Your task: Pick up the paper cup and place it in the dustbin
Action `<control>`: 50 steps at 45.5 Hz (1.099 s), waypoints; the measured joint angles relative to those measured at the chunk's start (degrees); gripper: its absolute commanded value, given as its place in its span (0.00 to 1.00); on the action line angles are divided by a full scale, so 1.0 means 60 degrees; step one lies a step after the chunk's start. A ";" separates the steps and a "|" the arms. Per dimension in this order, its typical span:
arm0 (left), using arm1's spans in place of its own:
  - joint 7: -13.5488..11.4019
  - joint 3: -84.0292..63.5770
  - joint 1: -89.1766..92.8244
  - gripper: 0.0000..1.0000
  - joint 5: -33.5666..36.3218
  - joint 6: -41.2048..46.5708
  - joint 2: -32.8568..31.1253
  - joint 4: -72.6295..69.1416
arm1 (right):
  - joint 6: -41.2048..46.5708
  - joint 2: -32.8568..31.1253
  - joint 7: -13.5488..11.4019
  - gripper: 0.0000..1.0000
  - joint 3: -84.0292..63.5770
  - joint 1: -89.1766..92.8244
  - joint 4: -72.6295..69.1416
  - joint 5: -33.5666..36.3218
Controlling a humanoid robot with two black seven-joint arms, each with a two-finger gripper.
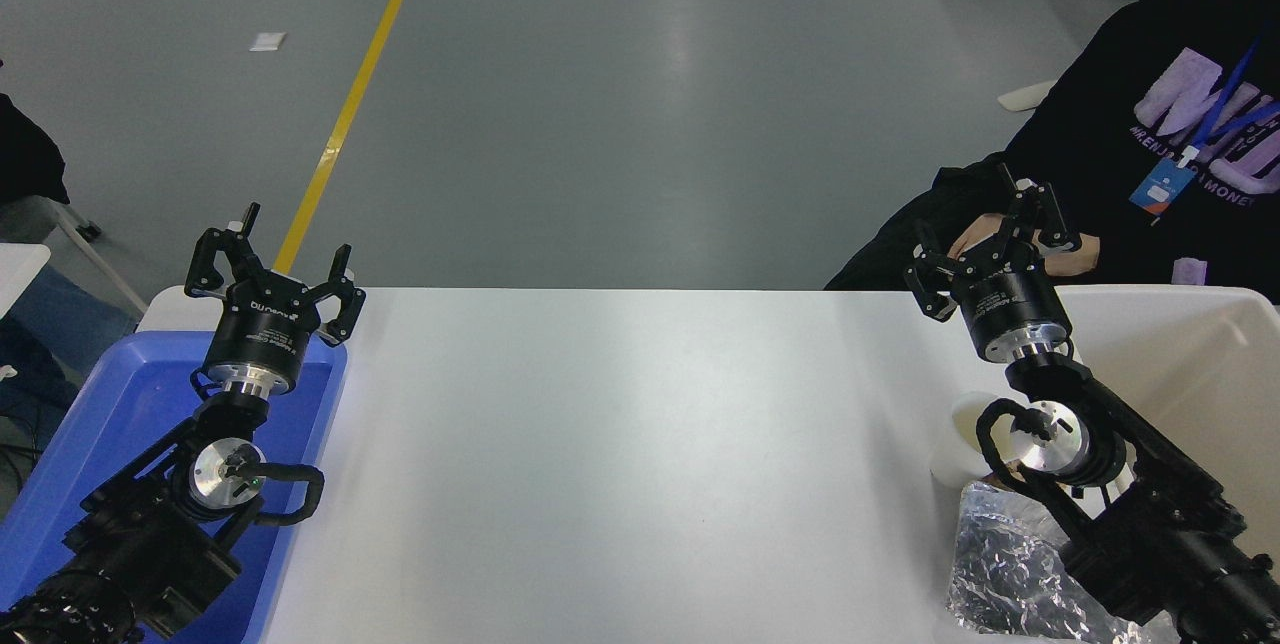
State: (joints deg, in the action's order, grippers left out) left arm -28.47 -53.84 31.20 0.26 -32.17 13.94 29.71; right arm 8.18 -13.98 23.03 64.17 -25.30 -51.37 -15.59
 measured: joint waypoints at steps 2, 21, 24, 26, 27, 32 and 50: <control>0.0000 0.0000 0.0000 0.98 0.0000 0.0000 0.0000 0.0000 | 0.0000 -0.0002 0.0000 1.00 0.0000 0.0002 0.0000 0.0000; 0.0002 0.0000 0.0000 0.98 0.0000 0.0000 -0.0007 -0.0002 | -0.0001 -0.0010 0.0012 1.00 -0.0009 0.0020 -0.0007 0.0005; 0.0002 0.0000 0.0000 0.98 0.0000 0.0000 -0.0008 -0.0002 | -0.0001 -0.0011 0.0013 1.00 -0.0009 0.0022 -0.0012 0.0005; 0.0002 -0.0001 0.0000 0.98 0.0000 0.0000 -0.0008 -0.0002 | -0.0001 -0.0013 0.0014 1.00 -0.0005 0.0026 -0.0013 0.0005; 0.0002 -0.0001 0.0000 0.98 0.0000 0.0000 -0.0008 -0.0002 | -0.0001 -0.0014 0.0014 1.00 -0.0003 0.0027 -0.0013 0.0005; 0.0002 -0.0002 0.0000 0.98 0.0000 0.0000 -0.0008 -0.0002 | -0.0003 -0.0020 0.0014 1.00 0.0007 0.0036 0.0007 0.0005; -0.0013 -0.0006 0.0000 0.98 0.0000 0.0001 -0.0009 -0.0005 | -0.0018 -0.0630 0.0002 1.00 -0.0436 0.0038 -0.0133 0.0181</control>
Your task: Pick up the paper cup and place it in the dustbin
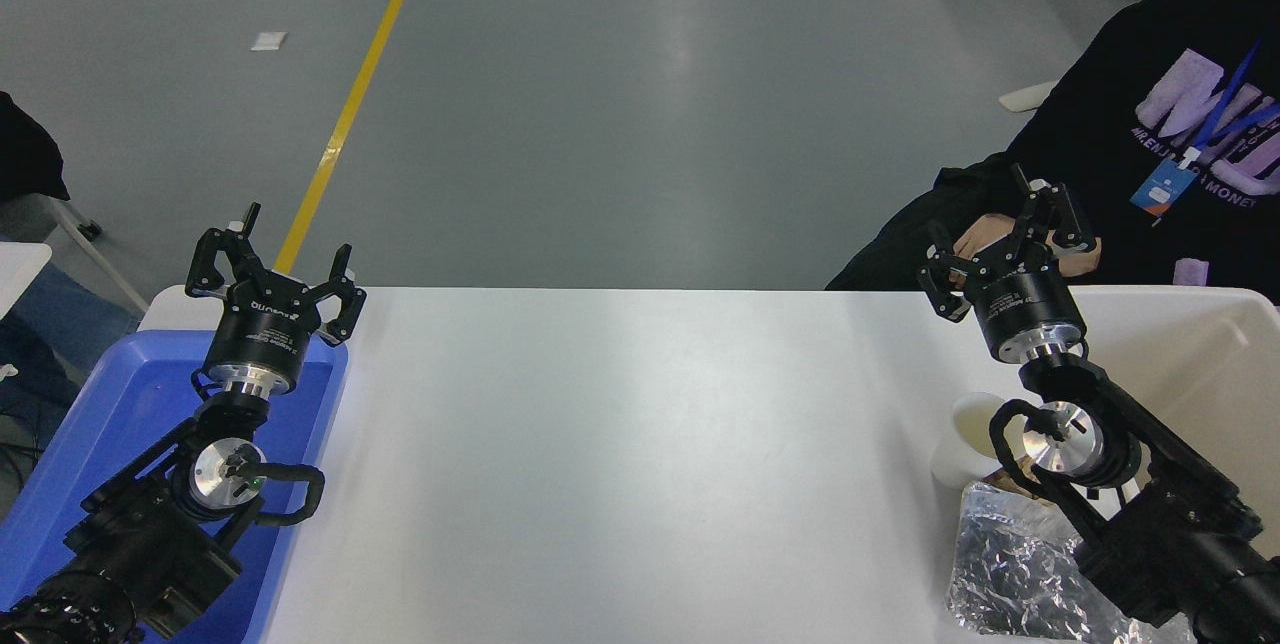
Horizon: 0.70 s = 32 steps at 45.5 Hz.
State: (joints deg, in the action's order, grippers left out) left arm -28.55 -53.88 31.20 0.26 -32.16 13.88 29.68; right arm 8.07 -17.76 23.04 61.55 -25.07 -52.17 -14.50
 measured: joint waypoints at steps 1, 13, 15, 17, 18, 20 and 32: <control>-0.0001 0.0000 0.0000 0.98 -0.0001 0.0001 0.0000 0.0000 | -0.0003 -0.0136 -0.0001 1.00 -0.0190 -0.0022 -0.0064 0.0081; -0.0002 -0.0001 -0.0001 0.98 0.0001 0.0002 0.0000 -0.0003 | -0.0001 -0.2078 0.0000 1.00 -0.3398 -0.0841 -0.1028 0.1730; -0.0002 -0.0001 -0.0001 0.98 0.0002 0.0003 0.0002 -0.0003 | 0.0019 -0.2461 -0.0002 1.00 -0.4324 -0.1287 -0.1263 0.2040; -0.0002 0.0000 -0.0001 0.98 0.0001 0.0003 -0.0001 0.0002 | 0.0064 -0.2857 0.0016 1.00 -0.5261 -0.1805 -0.1518 0.2273; -0.0001 -0.0001 0.0001 0.98 0.0002 0.0000 -0.0002 0.0003 | 0.0075 -0.3006 0.0013 1.00 -0.5670 -0.1944 -0.1601 0.2359; -0.0002 -0.0002 -0.0002 0.98 -0.0001 0.0005 0.0004 -0.0005 | 0.0096 -0.3340 0.0000 1.00 -0.6913 -0.2445 -0.1774 0.2558; 0.0000 0.0004 0.0004 0.98 0.0001 0.0004 0.0000 0.0003 | 0.0173 -0.3976 0.0009 1.00 -1.3217 -0.6419 -0.2273 0.3095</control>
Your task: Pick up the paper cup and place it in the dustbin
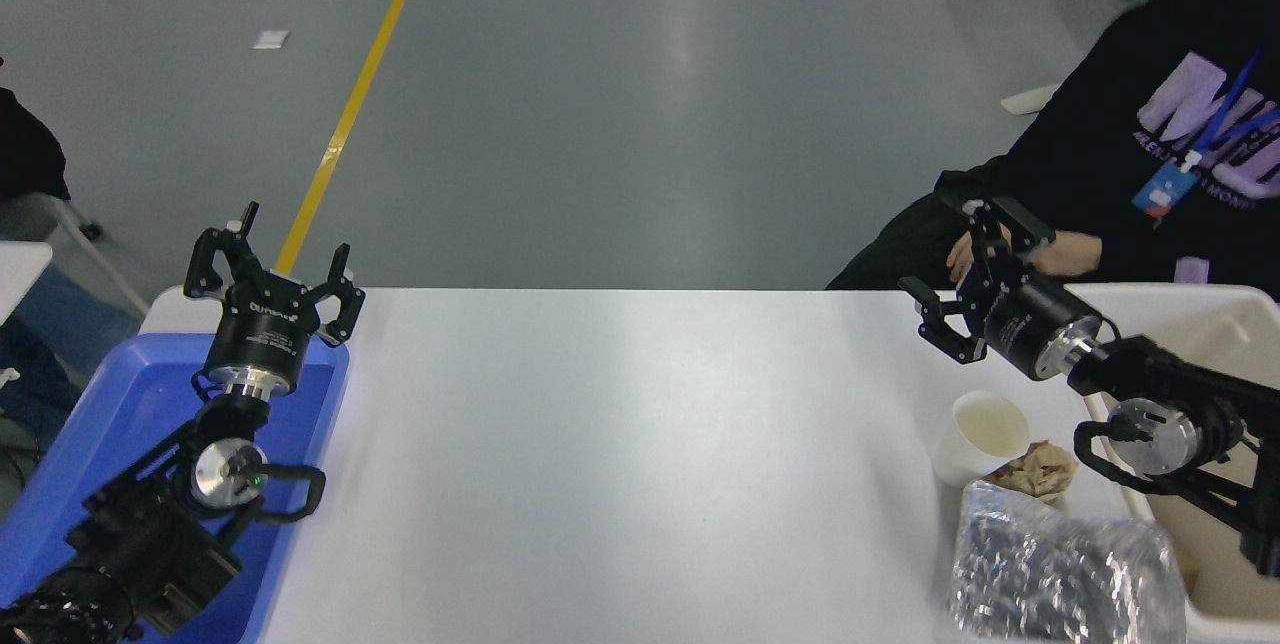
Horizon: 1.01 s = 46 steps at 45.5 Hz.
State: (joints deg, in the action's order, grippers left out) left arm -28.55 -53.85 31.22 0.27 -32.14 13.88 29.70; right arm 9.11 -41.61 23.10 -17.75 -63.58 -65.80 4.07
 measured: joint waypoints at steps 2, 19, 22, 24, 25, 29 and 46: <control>0.0006 0.0003 0.0003 0.98 0.0000 0.0000 0.0000 0.0000 | 0.0008 0.0042 0.0001 1.00 -0.1036 -0.0722 -0.0041 0.0044; 0.0013 0.0010 0.0011 0.98 0.0000 -0.0007 0.0000 0.0002 | 0.1847 0.1491 -0.0008 1.00 -0.7585 -0.5873 -0.0340 0.0198; 0.0013 0.0010 0.0011 0.98 -0.0004 -0.0007 0.0001 0.0000 | 0.2620 0.1887 -0.0012 1.00 -0.8397 -0.6688 -0.0384 0.0186; 0.0013 0.0010 0.0010 0.98 -0.0001 -0.0007 0.0000 0.0001 | 0.3102 0.2156 -0.0019 1.00 -0.8803 -0.7116 -0.0409 0.0142; 0.0013 0.0010 0.0010 0.98 -0.0002 -0.0007 0.0001 0.0000 | 0.3449 0.2348 -0.0028 1.00 -0.9054 -0.7397 -0.0428 0.0101; 0.0013 0.0010 0.0010 0.98 -0.0003 -0.0007 0.0001 0.0001 | 0.4293 0.2913 -0.0069 1.00 -0.9585 -0.8094 -0.0472 -0.0205; 0.0012 0.0010 0.0006 0.98 0.0000 -0.0007 0.0000 0.0001 | 0.5723 0.4133 -0.1140 1.00 -0.9901 -1.0352 -0.1117 -0.2093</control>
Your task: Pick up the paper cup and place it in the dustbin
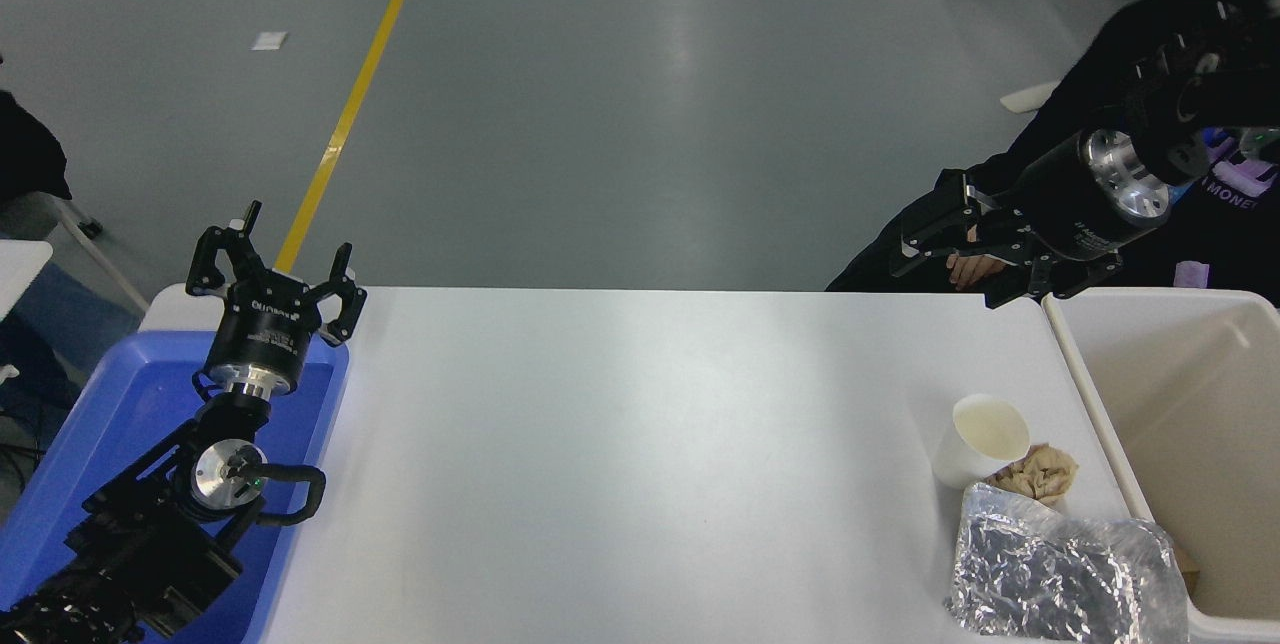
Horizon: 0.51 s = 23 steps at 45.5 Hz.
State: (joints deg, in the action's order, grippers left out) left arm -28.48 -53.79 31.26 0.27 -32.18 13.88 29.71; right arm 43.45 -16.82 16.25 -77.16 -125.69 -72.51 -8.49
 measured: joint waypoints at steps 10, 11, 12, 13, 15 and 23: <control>0.0003 0.0008 0.0003 0.98 0.0004 0.0001 0.0001 0.0001 | 0.0161 -0.0055 -0.0331 1.00 -0.0027 -0.0730 -0.0287 -0.0308; 0.0006 0.0009 0.0003 0.98 0.0007 0.0002 0.0001 0.0001 | 0.0173 -0.0065 -0.0372 1.00 -0.0038 -0.0805 -0.0317 -0.0332; 0.0009 0.0010 0.0003 0.98 0.0008 0.0002 0.0001 0.0000 | 0.0180 -0.0071 -0.0399 1.00 -0.0044 -0.0858 -0.0338 -0.0348; 0.0010 0.0010 0.0003 0.98 0.0007 0.0002 0.0001 0.0001 | 0.0187 -0.0075 -0.0436 1.00 -0.0049 -0.0907 -0.0362 -0.0362; 0.0013 0.0011 0.0004 0.98 0.0007 0.0002 0.0001 0.0000 | 0.0202 -0.0091 -0.0536 1.00 -0.0053 -0.1017 -0.0413 -0.0398; 0.0013 0.0013 0.0004 0.98 0.0012 0.0002 0.0001 0.0000 | 0.0234 -0.0144 -0.0782 1.00 -0.0059 -0.1216 -0.0508 -0.0465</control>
State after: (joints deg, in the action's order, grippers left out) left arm -28.40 -53.71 31.29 0.34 -32.17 13.89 29.71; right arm 44.85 -17.68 11.56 -77.52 -132.99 -75.56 -11.28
